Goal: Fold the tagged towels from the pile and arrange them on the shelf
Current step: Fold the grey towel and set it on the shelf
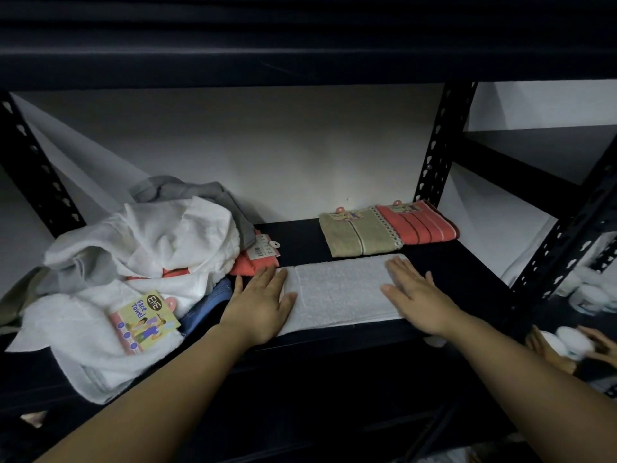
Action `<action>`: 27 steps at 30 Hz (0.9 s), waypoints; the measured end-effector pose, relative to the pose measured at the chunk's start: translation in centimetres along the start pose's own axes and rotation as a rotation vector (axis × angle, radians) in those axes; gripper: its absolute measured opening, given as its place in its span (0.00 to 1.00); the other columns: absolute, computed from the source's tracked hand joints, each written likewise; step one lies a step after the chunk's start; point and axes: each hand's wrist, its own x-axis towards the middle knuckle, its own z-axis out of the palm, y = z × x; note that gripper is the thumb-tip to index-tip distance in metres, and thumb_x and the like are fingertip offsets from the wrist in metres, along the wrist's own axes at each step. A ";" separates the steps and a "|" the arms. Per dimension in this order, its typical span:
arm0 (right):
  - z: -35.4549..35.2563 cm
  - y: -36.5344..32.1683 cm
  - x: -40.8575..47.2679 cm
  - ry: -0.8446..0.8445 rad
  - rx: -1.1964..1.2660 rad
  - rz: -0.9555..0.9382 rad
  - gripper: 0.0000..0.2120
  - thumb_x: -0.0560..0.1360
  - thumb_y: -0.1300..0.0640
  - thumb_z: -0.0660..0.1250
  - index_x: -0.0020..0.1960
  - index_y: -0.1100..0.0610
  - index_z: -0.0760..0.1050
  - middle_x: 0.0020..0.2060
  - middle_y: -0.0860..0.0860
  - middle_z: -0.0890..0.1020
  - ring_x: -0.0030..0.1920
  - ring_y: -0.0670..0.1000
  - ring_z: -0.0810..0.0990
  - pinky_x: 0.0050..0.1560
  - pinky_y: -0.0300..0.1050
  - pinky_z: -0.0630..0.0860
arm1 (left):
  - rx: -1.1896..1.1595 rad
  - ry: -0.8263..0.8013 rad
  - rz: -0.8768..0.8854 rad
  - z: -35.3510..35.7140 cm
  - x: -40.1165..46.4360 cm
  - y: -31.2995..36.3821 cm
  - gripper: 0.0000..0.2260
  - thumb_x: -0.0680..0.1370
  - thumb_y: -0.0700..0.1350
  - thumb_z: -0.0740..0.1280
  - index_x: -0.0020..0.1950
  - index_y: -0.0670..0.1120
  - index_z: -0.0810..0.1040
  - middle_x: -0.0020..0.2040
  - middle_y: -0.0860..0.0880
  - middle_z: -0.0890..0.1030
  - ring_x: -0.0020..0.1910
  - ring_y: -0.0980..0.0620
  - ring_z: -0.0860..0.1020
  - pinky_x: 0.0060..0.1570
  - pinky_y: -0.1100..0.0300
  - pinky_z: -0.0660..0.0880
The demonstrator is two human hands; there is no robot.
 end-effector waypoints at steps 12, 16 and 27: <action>-2.7 5.9 -4.2 0.223 0.320 0.103 0.16 0.78 0.49 0.73 0.65 0.50 0.81 0.71 0.47 0.77 0.73 0.48 0.73 0.76 0.44 0.63 | -0.113 0.210 0.388 -0.2 3.1 12.4 0.10 0.77 0.52 0.67 0.55 0.50 0.81 0.53 0.51 0.79 0.55 0.48 0.75 0.53 0.52 0.76; -3.2 6.7 -4.5 0.089 0.373 0.079 0.17 0.76 0.54 0.76 0.63 0.45 0.81 0.76 0.45 0.71 0.78 0.43 0.63 0.78 0.42 0.56 | -0.137 0.064 0.514 0.6 4.9 17.5 0.14 0.78 0.58 0.69 0.59 0.52 0.82 0.58 0.51 0.80 0.59 0.49 0.76 0.59 0.51 0.75; -2.8 7.0 -4.3 0.083 0.345 0.052 0.25 0.67 0.36 0.74 0.63 0.38 0.78 0.77 0.41 0.67 0.80 0.43 0.59 0.81 0.55 0.56 | 0.005 0.044 0.650 1.3 6.6 18.7 0.12 0.81 0.56 0.62 0.46 0.50 0.79 0.49 0.53 0.79 0.49 0.51 0.78 0.47 0.49 0.77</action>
